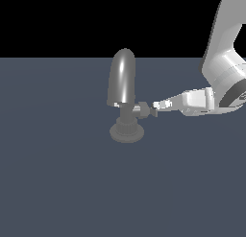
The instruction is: Turn on the faucet by rotating a designated handle.
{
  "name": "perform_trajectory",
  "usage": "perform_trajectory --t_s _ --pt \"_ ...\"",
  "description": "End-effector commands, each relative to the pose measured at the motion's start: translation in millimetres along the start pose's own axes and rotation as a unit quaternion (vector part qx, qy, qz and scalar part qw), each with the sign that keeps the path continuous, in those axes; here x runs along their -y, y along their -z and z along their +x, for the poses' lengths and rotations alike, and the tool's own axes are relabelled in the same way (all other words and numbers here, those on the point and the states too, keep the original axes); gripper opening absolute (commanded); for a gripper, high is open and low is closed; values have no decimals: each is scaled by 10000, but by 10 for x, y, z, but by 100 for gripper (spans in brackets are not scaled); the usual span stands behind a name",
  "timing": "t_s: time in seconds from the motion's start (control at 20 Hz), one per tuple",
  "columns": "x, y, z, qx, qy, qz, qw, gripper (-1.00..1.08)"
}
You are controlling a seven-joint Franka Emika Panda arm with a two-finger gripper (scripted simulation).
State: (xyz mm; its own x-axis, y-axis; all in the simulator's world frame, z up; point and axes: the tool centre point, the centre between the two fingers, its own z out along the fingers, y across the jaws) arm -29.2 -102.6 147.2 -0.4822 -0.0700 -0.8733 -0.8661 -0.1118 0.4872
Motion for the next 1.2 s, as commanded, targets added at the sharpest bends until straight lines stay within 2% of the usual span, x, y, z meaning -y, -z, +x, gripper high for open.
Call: perform_trajectory --t_s 0.0,0.3,0.35,1.15 --pt "82 -5 381 41 -218 34 9997 -100" --pt "172 -7 689 57 -280 30 9996 -100" --pt "133 0 212 -7 91 -17 10000 -100" --pt "559 -5 671 38 -166 15 9999 -100"
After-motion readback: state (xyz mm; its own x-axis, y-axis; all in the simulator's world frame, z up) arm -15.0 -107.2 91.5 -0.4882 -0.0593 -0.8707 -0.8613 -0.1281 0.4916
